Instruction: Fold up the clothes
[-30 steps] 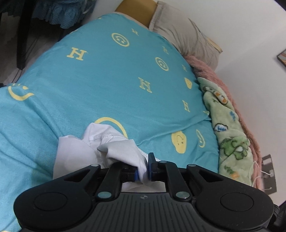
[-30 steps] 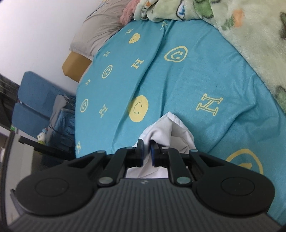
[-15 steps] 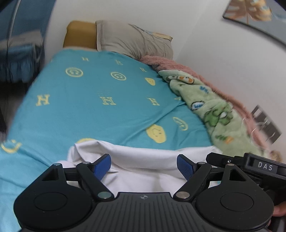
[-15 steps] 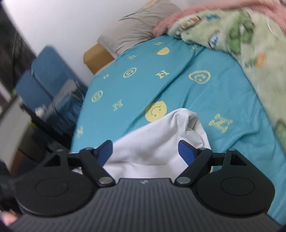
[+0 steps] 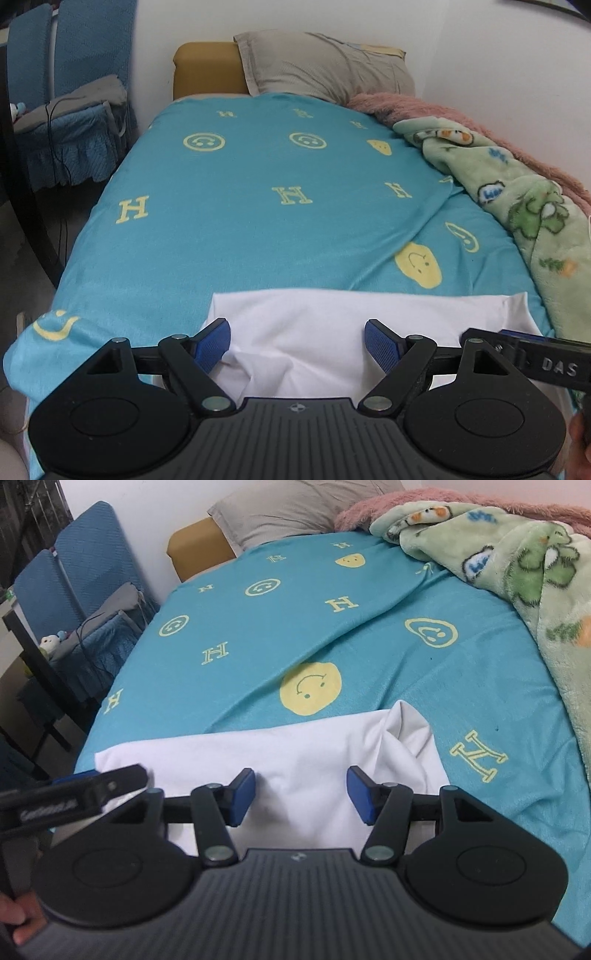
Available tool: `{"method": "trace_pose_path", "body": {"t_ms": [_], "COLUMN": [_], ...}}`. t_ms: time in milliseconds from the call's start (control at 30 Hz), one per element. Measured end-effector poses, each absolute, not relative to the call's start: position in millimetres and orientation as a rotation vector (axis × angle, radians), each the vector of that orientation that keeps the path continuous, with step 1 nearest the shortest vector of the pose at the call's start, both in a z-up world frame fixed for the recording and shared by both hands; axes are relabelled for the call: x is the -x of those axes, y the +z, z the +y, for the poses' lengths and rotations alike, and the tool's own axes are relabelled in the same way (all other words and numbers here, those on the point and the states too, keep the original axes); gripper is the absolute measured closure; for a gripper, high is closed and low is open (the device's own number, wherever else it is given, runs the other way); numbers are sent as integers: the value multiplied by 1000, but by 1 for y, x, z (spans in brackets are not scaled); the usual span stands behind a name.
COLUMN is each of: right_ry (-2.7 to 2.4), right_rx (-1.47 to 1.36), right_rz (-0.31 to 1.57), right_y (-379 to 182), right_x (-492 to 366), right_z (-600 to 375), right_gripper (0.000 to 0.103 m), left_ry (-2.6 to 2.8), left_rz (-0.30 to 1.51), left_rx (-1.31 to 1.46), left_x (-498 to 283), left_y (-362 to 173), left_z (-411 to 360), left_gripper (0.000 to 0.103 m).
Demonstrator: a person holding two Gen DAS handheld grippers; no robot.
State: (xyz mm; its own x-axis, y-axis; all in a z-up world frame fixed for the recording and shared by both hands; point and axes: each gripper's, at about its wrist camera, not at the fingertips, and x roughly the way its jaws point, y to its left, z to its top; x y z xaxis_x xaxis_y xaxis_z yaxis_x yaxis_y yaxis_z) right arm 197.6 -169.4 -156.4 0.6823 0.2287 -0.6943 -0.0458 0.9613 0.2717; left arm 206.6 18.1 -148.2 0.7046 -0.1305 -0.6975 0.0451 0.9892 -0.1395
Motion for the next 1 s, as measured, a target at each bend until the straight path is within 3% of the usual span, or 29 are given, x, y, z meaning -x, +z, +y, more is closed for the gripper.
{"method": "trace_pose_path", "body": {"t_ms": [567,933,1000], "right_ry": [165,167,183], "right_rx": [-233,-599,-721], "right_rz": [801,836,852], "right_y": [-134,-128,-132], "right_x": [-127,-85,-76], "right_z": [-171,-201,-210], "right_gripper": [44,43,32], "left_ry": [-117,-96,-96], "left_rz": [785,864,869], "left_rx": [34,-15,-8], "left_x": [-108,-104,-104], "left_y": [-124,-146,-146], "left_z": [0,-5,-3], "left_gripper": [21,21,21]}}
